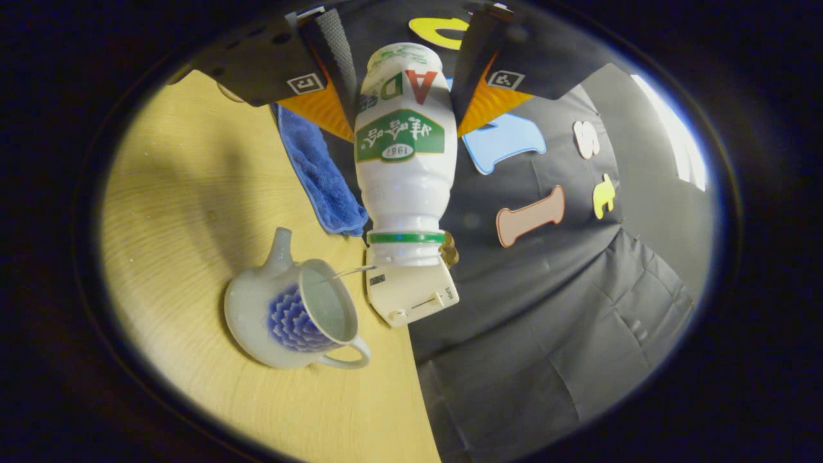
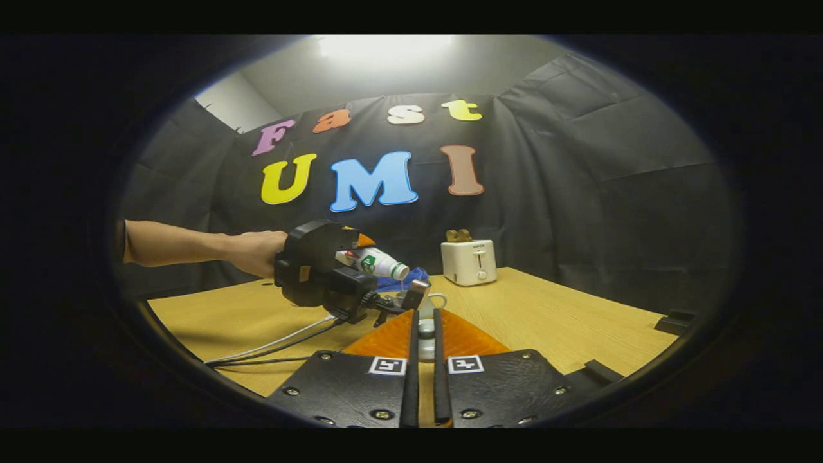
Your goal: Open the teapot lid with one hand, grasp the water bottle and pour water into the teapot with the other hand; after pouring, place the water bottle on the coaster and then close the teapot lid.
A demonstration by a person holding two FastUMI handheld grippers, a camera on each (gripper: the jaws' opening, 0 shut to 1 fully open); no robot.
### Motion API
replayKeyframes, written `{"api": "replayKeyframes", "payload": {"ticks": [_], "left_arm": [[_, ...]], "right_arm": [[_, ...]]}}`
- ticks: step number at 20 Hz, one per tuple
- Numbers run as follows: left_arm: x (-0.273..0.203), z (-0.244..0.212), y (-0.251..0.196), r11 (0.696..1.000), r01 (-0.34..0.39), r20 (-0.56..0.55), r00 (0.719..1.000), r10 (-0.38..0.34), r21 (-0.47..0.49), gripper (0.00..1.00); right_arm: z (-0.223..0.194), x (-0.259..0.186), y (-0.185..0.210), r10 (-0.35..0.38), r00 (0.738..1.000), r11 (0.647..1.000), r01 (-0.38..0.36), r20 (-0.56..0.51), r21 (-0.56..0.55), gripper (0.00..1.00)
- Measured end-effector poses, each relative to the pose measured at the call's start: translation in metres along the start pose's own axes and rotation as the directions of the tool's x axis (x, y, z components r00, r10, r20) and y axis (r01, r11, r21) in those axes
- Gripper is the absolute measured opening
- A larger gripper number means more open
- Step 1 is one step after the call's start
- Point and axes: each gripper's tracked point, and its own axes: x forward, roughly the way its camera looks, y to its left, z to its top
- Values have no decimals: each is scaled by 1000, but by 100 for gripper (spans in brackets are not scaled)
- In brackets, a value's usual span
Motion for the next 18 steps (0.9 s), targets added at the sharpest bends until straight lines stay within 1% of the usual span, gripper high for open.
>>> {"api": "replayKeyframes", "payload": {"ticks": [4,5,6,8,9,10,11,13,14,18], "left_arm": [[0,2,2,1000,6,11,1000,-7,12,77],[0,2,2,1000,6,12,1000,-6,17,77],[1,2,2,1000,7,14,1000,-7,19,77],[2,2,2,1000,12,17,1000,-12,17,77],[2,3,1,1000,14,20,1000,-15,16,77],[2,2,1,1000,20,24,1000,-20,9,77],[2,2,0,1000,27,28,999,-27,-1,77],[3,2,-2,999,50,34,998,-50,-19,77],[3,2,-2,998,58,39,998,-57,-29,77],[5,3,-7,992,95,58,994,-90,-78,77]], "right_arm": [[0,0,0,-2,1000,1000,2,-1,-1,0],[1,0,0,-1,1000,1000,1,-1,-2,9],[0,0,1,0,1000,1000,0,-2,-4,0],[-1,1,1,1,1000,1000,-1,-4,-3,0],[-1,1,0,1,1000,1000,-1,-6,-1,9],[-1,1,0,0,1000,1000,0,-7,0,9],[-1,0,0,0,1000,1000,0,-8,0,0],[-2,1,-1,0,1000,1000,0,-9,1,0],[-2,1,-1,0,1000,1000,0,-9,2,9],[-2,2,-1,-1,1000,1000,1,-10,2,9]]}}
